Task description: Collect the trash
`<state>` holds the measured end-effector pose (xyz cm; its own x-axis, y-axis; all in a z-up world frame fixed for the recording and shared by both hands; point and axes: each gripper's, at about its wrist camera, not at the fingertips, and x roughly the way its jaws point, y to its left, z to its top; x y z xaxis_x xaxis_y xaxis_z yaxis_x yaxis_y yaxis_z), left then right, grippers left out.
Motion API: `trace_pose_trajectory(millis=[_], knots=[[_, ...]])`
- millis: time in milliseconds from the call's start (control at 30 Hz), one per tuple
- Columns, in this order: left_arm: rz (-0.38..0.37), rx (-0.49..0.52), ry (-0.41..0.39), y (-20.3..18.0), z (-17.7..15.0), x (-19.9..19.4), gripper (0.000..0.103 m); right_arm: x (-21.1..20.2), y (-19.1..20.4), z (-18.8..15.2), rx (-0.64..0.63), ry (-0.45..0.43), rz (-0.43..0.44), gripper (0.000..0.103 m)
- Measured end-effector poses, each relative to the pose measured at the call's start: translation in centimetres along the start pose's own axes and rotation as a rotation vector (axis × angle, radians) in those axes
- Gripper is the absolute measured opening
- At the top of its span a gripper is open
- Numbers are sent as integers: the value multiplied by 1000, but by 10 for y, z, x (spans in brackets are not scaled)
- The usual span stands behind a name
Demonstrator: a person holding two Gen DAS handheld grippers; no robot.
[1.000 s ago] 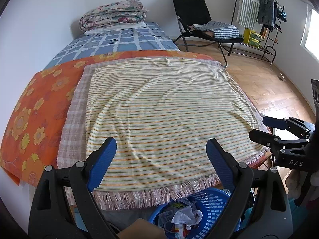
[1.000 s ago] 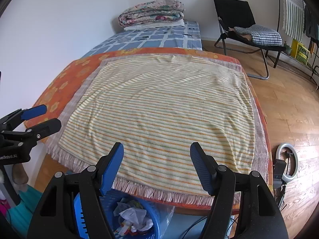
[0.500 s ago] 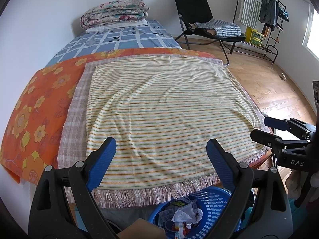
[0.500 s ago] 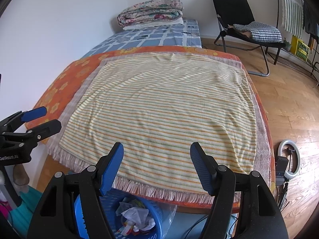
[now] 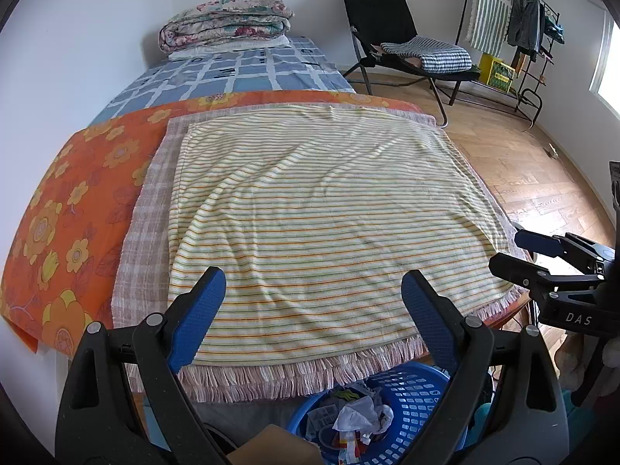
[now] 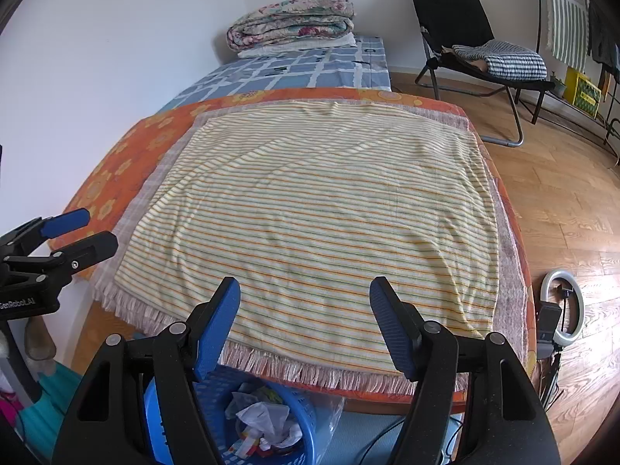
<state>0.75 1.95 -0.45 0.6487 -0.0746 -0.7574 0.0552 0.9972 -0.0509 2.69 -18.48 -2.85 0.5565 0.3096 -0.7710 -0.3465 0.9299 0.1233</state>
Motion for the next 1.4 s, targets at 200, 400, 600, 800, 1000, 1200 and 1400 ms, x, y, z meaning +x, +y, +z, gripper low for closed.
trace_pose_trajectory(millis=[200, 400, 600, 800, 1000, 1200, 1400], knots=[[-10, -11, 10, 2, -2, 1, 94, 0, 0, -1, -2, 3, -3, 69], [-7, -13, 11, 3, -3, 2, 94, 1, 1, -1, -2, 4, -4, 69], [-9, -18, 13, 4, -4, 2, 94, 1, 1, -1, -1, 5, -4, 69], [-4, -32, 27, 5, -6, 4, 94, 2, 1, -3, -3, 6, -4, 69], [17, -31, 23, 7, -6, 2, 94, 4, 0, -5, -3, 10, -10, 69], [24, -28, 23, 8, -6, 2, 94, 4, -1, -6, -7, 11, -16, 69], [43, -45, 48, 14, -8, 8, 94, 11, -6, -6, -4, 29, -34, 69]])
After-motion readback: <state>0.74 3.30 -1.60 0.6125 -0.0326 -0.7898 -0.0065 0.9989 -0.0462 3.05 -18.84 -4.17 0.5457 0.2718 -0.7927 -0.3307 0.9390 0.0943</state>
